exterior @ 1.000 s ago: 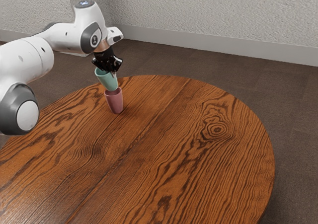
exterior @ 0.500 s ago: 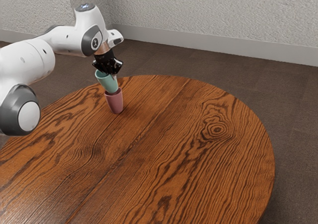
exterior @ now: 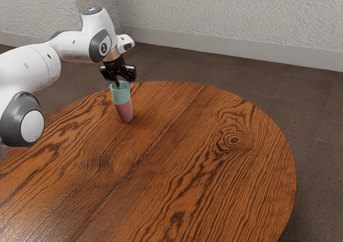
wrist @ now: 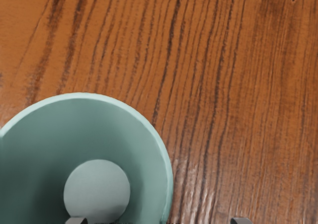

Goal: Place the right cup onto the left cup

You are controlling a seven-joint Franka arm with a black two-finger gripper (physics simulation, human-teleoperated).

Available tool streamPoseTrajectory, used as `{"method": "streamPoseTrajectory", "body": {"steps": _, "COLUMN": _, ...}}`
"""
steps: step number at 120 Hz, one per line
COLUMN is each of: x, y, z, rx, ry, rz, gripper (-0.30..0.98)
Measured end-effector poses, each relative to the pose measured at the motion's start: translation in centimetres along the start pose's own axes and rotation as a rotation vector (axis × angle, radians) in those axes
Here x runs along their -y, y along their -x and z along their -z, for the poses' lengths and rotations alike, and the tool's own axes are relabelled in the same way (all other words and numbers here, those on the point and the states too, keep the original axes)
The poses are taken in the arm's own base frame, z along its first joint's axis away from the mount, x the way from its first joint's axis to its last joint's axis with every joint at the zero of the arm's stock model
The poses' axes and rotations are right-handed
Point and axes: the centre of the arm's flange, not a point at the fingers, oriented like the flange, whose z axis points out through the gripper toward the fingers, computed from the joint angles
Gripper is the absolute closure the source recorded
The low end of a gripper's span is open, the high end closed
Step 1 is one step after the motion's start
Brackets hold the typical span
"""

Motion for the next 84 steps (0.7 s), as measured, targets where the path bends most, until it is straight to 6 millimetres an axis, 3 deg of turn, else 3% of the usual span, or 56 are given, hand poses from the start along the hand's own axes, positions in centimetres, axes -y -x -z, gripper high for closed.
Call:
{"method": "streamPoseTrajectory", "body": {"steps": 25, "x": -0.9, "y": 0.2, "z": 4.0, "rx": -0.027, "ry": 0.030, "rz": 0.002, "gripper": 0.12}}
{"method": "streamPoseTrajectory", "body": {"steps": 43, "x": -2.6, "y": 1.2, "z": 8.9, "rx": -0.055, "ry": 0.053, "rz": -0.017, "gripper": 0.06}}
{"method": "streamPoseTrajectory", "body": {"steps": 65, "x": -4.6, "y": 4.2, "z": 17.1, "rx": -0.042, "ry": 0.068, "rz": -0.051, "gripper": 0.03}}
{"method": "streamPoseTrajectory", "body": {"steps": 84, "x": -6.4, "y": 7.9, "z": 21.1, "rx": 0.028, "ry": 0.074, "rz": -0.089, "gripper": 0.01}}
